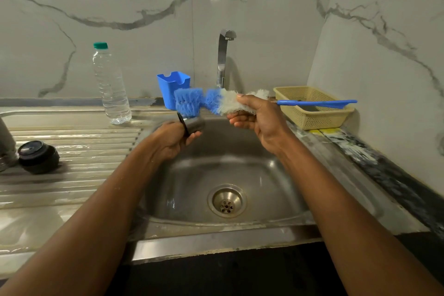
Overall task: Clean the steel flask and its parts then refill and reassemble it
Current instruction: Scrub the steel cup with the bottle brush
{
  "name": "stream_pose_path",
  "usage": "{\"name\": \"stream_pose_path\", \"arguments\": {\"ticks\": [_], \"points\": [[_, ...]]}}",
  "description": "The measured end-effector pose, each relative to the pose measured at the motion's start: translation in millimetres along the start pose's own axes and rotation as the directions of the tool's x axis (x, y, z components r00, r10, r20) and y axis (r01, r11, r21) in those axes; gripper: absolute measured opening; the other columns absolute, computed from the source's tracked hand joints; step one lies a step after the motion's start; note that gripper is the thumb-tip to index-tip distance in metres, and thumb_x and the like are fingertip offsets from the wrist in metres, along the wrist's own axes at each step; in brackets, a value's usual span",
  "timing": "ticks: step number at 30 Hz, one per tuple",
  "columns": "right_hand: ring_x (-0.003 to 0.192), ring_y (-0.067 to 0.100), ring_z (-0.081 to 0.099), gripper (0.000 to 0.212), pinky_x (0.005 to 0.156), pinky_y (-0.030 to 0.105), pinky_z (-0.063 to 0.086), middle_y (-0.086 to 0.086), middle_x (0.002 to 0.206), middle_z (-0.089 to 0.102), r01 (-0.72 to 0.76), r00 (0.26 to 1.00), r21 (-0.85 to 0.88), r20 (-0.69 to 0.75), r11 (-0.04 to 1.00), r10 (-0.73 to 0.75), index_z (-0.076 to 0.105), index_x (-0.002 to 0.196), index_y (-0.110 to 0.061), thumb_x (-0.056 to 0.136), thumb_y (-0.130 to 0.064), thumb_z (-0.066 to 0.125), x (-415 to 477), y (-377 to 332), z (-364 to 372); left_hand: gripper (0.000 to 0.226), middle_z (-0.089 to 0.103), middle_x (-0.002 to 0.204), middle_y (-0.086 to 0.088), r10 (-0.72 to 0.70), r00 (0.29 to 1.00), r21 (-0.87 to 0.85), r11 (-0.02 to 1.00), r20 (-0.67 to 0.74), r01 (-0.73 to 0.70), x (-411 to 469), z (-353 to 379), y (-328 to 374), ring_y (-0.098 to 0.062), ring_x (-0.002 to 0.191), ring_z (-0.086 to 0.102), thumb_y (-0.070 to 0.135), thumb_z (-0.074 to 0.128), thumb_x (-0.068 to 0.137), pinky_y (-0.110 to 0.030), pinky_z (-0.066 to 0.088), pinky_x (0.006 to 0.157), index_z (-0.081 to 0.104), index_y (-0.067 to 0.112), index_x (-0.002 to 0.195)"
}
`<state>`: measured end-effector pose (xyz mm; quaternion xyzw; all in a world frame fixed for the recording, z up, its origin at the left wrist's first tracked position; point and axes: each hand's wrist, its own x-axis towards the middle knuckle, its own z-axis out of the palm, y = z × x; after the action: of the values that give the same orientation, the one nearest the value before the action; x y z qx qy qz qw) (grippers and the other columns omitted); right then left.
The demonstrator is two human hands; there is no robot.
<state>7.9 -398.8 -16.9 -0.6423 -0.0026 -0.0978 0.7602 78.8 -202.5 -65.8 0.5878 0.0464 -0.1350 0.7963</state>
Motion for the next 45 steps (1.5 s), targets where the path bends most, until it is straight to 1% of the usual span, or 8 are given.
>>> {"name": "stream_pose_path", "arguments": {"ticks": [13,18,21,24,29,34,38,45], "points": [[0.063,0.019,0.071,0.018,0.061,0.024,0.059,0.014,0.074,0.074,-0.005,1.0,0.045,0.01,0.999,0.005,0.07,0.096,-0.004,0.099,-0.019,0.06,0.4,0.0,-2.3,0.019,0.066,0.053,-0.006,-0.031,0.997,0.07,0.997,-0.067,0.036,2.3,0.6,0.3,-0.006,0.037,0.06,0.009,0.051,0.105,-0.012,0.044,0.034,0.064,0.003,0.117],[0.064,0.02,0.071,0.021,0.063,0.025,0.06,0.016,0.076,0.075,0.021,0.998,0.021,-0.053,1.0,-0.02,0.071,0.095,-0.002,0.099,-0.02,0.061,1.2,0.5,-0.7,0.02,0.071,0.06,-0.006,0.004,0.997,0.067,0.998,-0.071,0.001,7.2,-3.0,-2.1,-0.007,0.046,0.065,0.005,0.049,0.105,-0.015,0.047,0.037,0.065,0.003,0.117],[0.062,0.019,0.07,0.019,0.062,0.025,0.06,0.016,0.075,0.073,0.009,0.999,0.008,0.03,1.0,-0.01,0.07,0.094,-0.004,0.099,-0.019,0.061,-1.3,0.0,0.4,0.02,0.072,0.064,-0.007,0.027,0.996,0.076,0.997,-0.086,-0.021,8.5,-3.8,-2.5,-0.007,0.046,0.065,0.003,0.05,0.104,-0.014,0.047,0.038,0.064,-0.001,0.119],[0.061,0.019,0.07,0.018,0.061,0.024,0.06,0.015,0.074,0.074,0.022,0.999,0.043,-0.024,0.999,-0.021,0.07,0.096,-0.003,0.099,-0.019,0.062,-0.3,-1.3,3.1,0.025,0.07,0.085,-0.012,0.049,0.994,0.035,0.998,-0.1,-0.045,8.9,-2.7,-0.5,-0.007,0.047,0.065,-0.003,0.047,0.104,-0.014,0.049,0.041,0.061,-0.003,0.124],[0.063,0.02,0.07,0.02,0.062,0.025,0.059,0.016,0.076,0.074,0.003,1.0,-0.004,0.03,1.0,-0.003,0.071,0.095,-0.003,0.099,-0.02,0.061,-1.9,0.8,3.2,0.029,0.069,0.094,-0.013,0.096,0.994,-0.014,0.995,-0.048,-0.097,3.7,2.2,-0.6,-0.01,0.054,0.068,-0.004,0.047,0.102,-0.016,0.053,0.043,0.059,0.014,0.122],[0.066,0.02,0.072,0.02,0.064,0.025,0.06,0.015,0.077,0.075,0.031,0.998,0.032,-0.056,0.999,-0.029,0.071,0.095,-0.004,0.099,-0.022,0.062,0.1,0.3,2.0,0.034,0.069,0.081,-0.011,0.107,0.993,0.024,0.994,-0.051,-0.106,0.8,3.5,1.3,-0.007,0.049,0.066,-0.007,0.045,0.103,-0.013,0.049,0.04,0.06,0.015,0.124],[0.066,0.02,0.071,0.019,0.063,0.024,0.059,0.015,0.077,0.074,0.025,0.999,0.012,0.022,1.0,-0.025,0.071,0.094,-0.005,0.1,-0.021,0.062,-2.1,-2.6,0.1,0.016,0.069,0.06,-0.008,0.064,0.995,0.012,0.998,-0.078,-0.063,-1.4,0.7,1.5,-0.008,0.045,0.064,0.003,0.05,0.104,-0.015,0.05,0.038,0.063,0.01,0.112],[0.063,0.019,0.071,0.022,0.06,0.023,0.058,0.013,0.073,0.075,0.005,0.996,-0.08,-0.089,0.997,-0.012,0.072,0.094,-0.002,0.097,-0.022,0.064,2.8,6.8,-2.1,0.007,0.066,0.059,-0.001,0.082,0.992,0.026,0.996,-0.098,-0.08,3.6,-3.1,2.2,-0.005,0.045,0.062,0.004,0.058,0.101,-0.016,0.048,0.039,0.065,0.006,0.098]]}}
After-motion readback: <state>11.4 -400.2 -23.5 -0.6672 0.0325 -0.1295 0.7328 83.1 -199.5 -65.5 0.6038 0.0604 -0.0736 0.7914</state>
